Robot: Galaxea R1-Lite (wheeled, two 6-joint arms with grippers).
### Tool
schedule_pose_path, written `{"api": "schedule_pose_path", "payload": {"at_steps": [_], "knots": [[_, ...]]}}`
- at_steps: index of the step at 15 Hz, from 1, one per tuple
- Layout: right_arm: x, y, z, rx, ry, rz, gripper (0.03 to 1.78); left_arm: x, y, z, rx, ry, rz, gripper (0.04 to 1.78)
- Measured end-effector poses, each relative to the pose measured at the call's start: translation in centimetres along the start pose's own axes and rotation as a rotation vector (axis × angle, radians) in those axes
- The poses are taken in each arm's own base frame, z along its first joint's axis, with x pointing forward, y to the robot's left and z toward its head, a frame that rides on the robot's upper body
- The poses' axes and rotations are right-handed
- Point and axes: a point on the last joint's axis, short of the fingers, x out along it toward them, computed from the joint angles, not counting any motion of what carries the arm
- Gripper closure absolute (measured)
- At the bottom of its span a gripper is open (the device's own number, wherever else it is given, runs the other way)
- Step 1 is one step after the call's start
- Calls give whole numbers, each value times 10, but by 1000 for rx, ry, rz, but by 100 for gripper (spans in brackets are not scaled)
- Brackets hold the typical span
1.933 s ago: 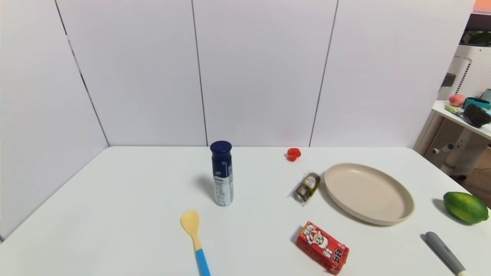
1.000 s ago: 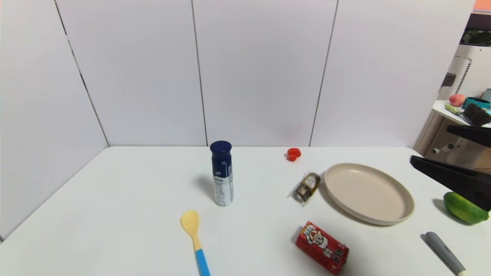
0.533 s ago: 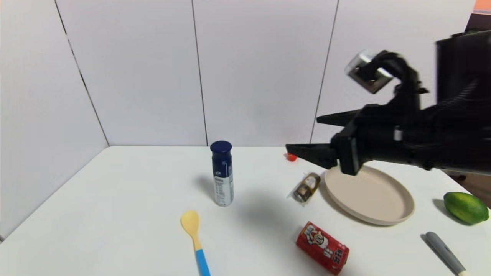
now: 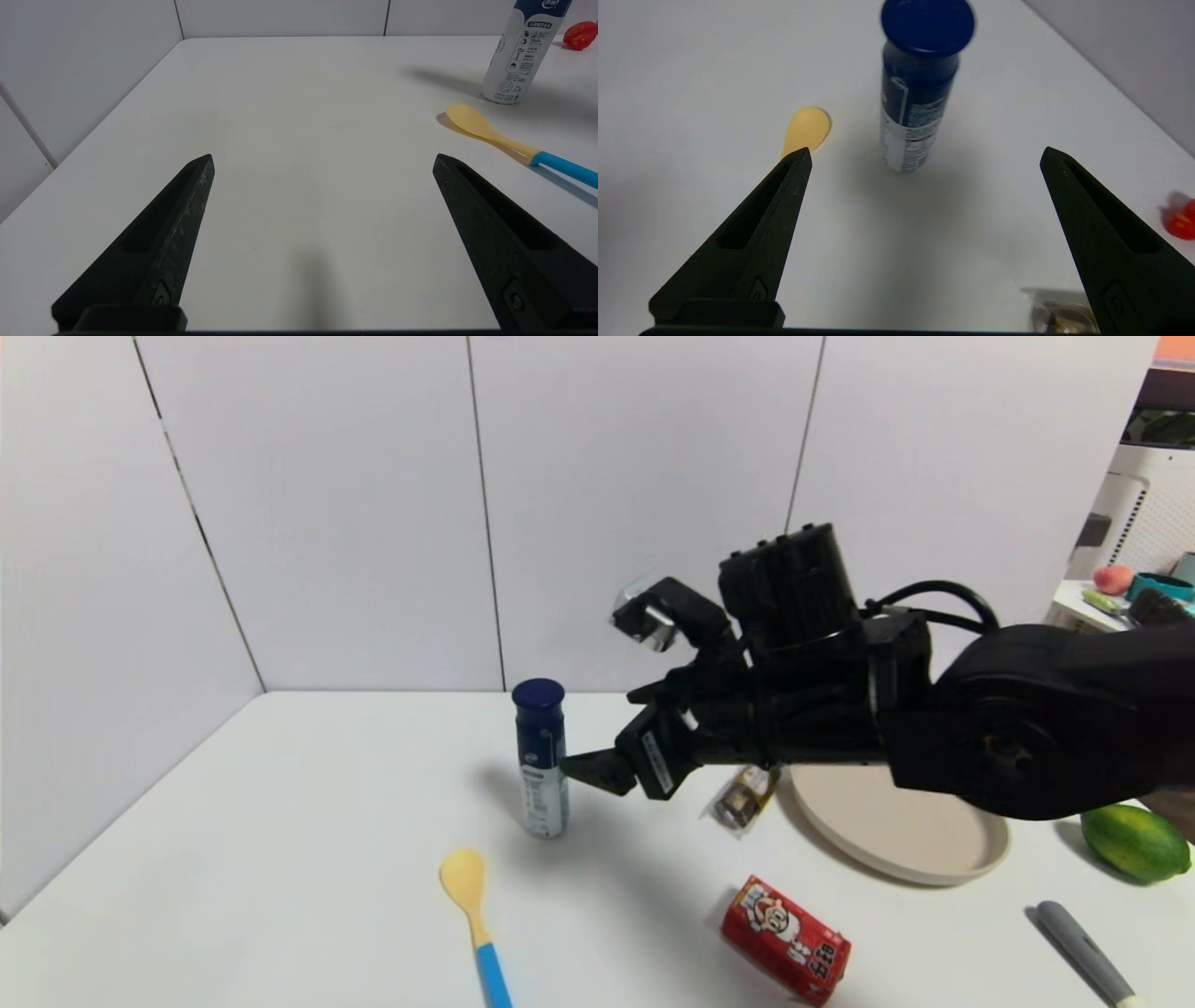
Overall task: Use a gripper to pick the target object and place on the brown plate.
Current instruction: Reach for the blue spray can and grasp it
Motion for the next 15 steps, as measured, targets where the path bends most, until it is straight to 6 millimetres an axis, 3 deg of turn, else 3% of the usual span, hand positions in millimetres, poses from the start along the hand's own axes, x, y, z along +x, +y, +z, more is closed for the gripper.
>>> {"api": "schedule_pose_path", "payload": {"at_steps": [5,15], "knots": [[41,12,-4,-14,26,38,12,0,0,0,0,0,0,13],[103,3,-6,51,25,-48,12,0,0,0,0,0,0,13]]}}
